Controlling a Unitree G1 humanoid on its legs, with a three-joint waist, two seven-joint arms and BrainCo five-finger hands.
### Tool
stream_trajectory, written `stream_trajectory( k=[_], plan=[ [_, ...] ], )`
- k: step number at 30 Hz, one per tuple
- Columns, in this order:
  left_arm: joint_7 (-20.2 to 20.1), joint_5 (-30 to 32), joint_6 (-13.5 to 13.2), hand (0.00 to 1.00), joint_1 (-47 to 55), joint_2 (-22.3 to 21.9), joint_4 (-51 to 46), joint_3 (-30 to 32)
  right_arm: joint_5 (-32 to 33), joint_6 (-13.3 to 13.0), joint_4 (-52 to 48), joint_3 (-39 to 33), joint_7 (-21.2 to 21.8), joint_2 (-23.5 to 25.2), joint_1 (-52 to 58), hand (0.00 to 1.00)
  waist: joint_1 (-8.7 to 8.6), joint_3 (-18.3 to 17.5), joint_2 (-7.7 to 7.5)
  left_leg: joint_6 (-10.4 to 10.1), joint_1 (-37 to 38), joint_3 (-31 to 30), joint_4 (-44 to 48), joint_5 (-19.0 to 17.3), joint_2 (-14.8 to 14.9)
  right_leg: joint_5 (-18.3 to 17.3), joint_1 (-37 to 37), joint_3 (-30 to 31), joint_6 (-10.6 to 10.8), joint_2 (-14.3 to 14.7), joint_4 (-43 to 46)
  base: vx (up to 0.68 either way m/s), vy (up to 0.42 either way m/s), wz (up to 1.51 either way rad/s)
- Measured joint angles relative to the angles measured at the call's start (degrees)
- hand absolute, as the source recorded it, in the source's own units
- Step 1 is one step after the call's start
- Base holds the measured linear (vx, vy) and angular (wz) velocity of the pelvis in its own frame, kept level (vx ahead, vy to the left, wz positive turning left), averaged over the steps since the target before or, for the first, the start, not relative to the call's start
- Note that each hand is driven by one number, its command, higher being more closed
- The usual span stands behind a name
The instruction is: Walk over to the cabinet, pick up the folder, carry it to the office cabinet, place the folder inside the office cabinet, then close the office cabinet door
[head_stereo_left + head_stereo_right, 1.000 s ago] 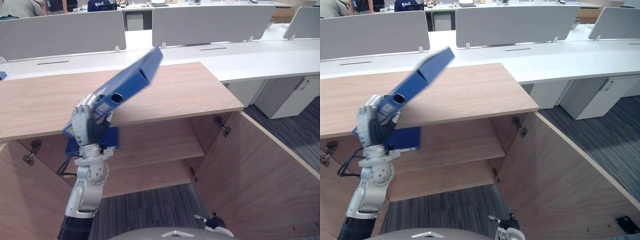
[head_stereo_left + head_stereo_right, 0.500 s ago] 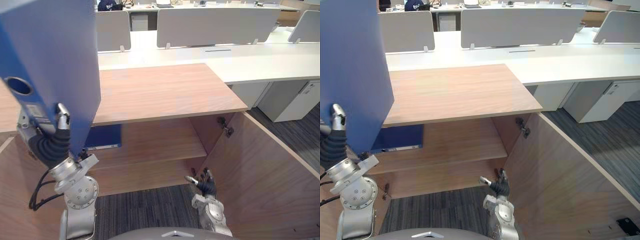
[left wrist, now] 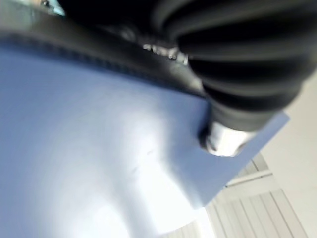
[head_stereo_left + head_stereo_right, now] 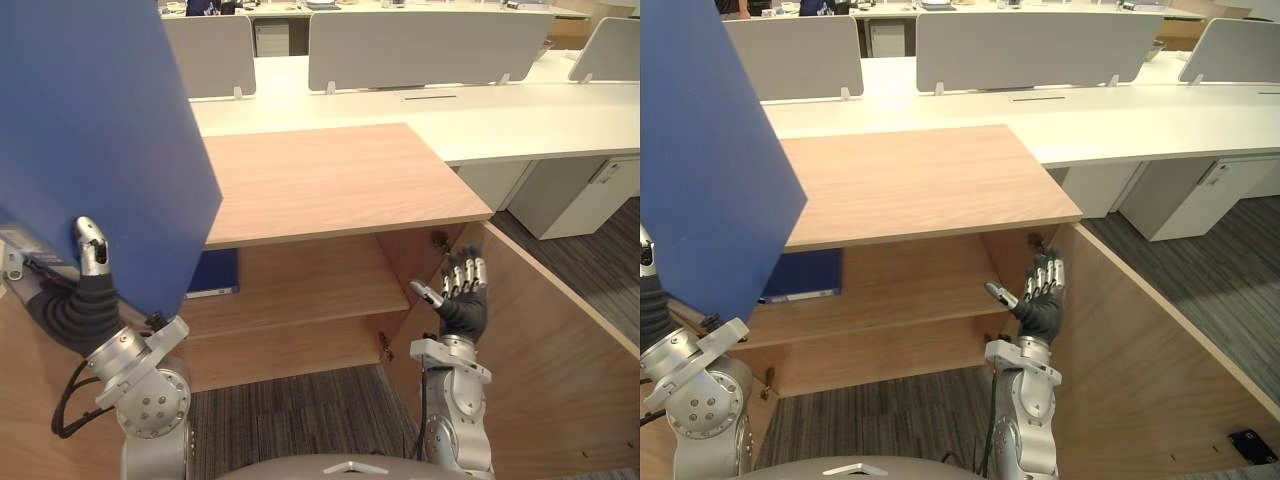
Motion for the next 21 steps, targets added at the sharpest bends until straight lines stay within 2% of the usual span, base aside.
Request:
stream_trajectory(
  k=[6, 15, 19, 21],
  plan=[
    [-5.1, -4.6, -2.2, 1.0, -0.3, 1.2, 1.0, -4.3, -0.3, -1.6, -3.8, 2.2, 0.1, -0.5, -3.2, 0.0, -0.4, 0.2, 0.28, 0.0, 0.6, 1.0, 0.0, -0.4, -0.3, 0.3, -0.3, 1.6, 0.4, -0.1, 0.0, 0.0, 0.018, -0.13],
    [-10.3, -9.5, -3.6, 1.0, -2.6, 3.5, 3.1, -9.3, -1.6, -1.9, -3.8, 4.4, 0.4, -2.8, -9.4, 0.0, -0.05, 0.3, 0.39, 0.1, 0.8, 1.0, 0.0, -0.4, -0.5, 0.4, -0.2, 1.8, 0.5, -0.3, 0.1, 0.0, 0.001, 0.0],
    [-14.8, -13.6, -5.8, 1.0, -5.3, 5.3, 5.0, -11.6, -1.3, -2.0, -3.8, 4.5, 2.5, -4.0, -12.1, 0.0, 0.24, 0.3, 0.41, 0.2, 1.0, 0.7, 0.0, -0.4, -0.7, 0.5, 0.3, 1.5, 0.7, -0.5, 0.1, -0.01, 0.003, 0.03],
    [-16.3, -14.7, -5.9, 1.0, -5.8, 5.6, 5.4, -12.2, -1.0, -2.0, -3.8, 4.6, 3.2, -4.3, -13.0, 0.0, 0.23, 0.3, 0.42, 0.3, 0.9, 0.6, 0.0, -0.3, -0.7, 0.5, 0.3, 1.5, 0.7, -0.5, 0.1, 0.0, 0.0, 0.0]
  ],
)
